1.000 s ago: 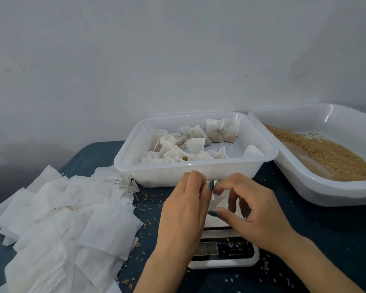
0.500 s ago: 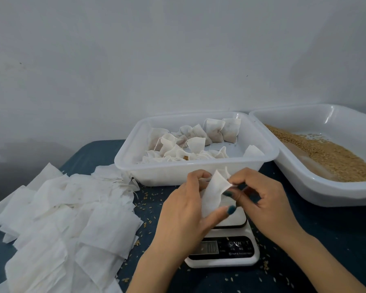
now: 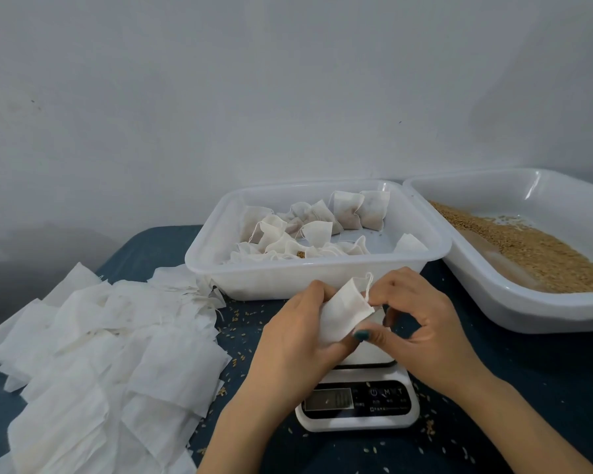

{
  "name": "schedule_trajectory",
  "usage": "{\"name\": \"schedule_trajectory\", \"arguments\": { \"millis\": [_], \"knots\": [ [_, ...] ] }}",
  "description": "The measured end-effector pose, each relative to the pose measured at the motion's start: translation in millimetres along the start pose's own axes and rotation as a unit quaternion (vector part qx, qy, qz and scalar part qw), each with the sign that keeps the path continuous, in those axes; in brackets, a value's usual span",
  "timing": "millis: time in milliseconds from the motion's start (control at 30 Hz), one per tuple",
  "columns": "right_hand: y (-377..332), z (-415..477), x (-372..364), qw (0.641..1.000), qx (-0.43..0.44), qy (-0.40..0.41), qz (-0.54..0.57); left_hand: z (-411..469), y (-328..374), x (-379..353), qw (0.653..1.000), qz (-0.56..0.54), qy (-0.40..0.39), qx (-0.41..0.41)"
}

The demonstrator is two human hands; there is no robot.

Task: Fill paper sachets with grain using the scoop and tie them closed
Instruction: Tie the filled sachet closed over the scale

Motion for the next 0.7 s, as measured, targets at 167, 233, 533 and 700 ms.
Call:
{"name": "schedule_trajectory", "arguments": {
  "millis": [167,233,533,700],
  "knots": [
    [-1,0,0,0.999,0.014,-0.008,-0.039,6,4,1,0.997,0.044,-0.017,-0.054],
    [0,1,2,0.999,0.015,-0.007,-0.052,11,6,5,0.992,0.084,0.013,-0.093],
    [2,1,4,0.998,0.014,-0.011,-0.068,24,3,3,0.994,0.072,-0.061,-0.055],
    [1,1,5,0.997,0.024,-0.006,-0.075,21,-9,-2,0.996,0.057,-0.055,-0.032]
  ]
}}
Point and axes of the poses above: each hand's wrist, its own z-axis towards the middle knuckle, its own x-axis out of the back of the hand, y = z × x, the point moved 1 cm from there along z, towards the middle knuckle, and after that the axes turned 9 degrees about z, right-handed, at the moved point
